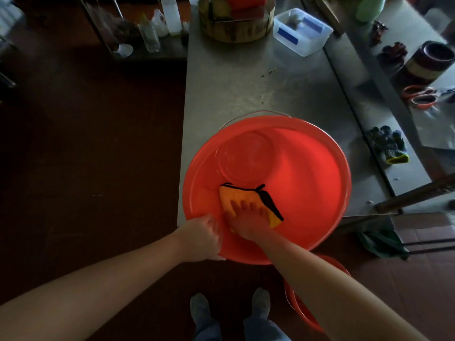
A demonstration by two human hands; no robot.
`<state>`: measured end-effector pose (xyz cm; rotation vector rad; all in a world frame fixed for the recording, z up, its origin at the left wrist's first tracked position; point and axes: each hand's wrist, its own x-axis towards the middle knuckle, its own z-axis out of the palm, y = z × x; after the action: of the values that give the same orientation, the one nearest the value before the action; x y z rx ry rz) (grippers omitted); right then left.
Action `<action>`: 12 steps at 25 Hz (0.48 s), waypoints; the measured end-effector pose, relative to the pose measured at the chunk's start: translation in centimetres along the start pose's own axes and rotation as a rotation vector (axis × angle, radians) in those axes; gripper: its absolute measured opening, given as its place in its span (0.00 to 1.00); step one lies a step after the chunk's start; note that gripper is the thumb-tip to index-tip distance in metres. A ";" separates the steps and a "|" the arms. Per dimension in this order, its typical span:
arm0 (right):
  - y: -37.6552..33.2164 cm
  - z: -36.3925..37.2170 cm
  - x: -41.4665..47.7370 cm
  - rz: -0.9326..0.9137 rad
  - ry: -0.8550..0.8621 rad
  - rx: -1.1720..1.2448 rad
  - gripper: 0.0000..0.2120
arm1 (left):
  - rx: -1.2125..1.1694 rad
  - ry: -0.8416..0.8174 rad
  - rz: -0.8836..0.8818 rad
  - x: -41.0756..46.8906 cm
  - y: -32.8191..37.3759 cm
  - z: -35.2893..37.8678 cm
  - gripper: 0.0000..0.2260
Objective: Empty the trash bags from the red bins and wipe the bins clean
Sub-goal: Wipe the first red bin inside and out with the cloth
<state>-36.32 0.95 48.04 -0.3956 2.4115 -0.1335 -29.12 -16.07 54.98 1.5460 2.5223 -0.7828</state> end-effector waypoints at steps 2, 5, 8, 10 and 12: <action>0.8 -0.6 -0.9 -0.065 0.044 -0.114 0.29 | -0.037 0.017 -0.067 -0.2 0.0 0.0 0.36; 5.1 -2.8 -1.8 -0.071 0.117 -0.368 0.28 | -0.065 0.016 -0.123 -0.2 0.3 -0.3 0.36; 9.0 -5.7 -2.8 -0.015 0.194 -0.585 0.28 | -0.067 -0.007 -0.137 -0.3 0.6 -0.5 0.38; 9.4 -5.8 -3.8 0.033 0.185 -0.578 0.28 | -0.061 0.011 -0.119 0.1 0.4 -1.0 0.42; 7.0 -3.9 -4.9 0.049 0.154 -0.445 0.29 | -0.036 0.037 -0.093 0.5 0.4 -1.2 0.40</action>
<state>-36.96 9.12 52.64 -0.5404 2.5940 0.4165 -28.75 -14.99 55.72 1.4551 2.6362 -0.7210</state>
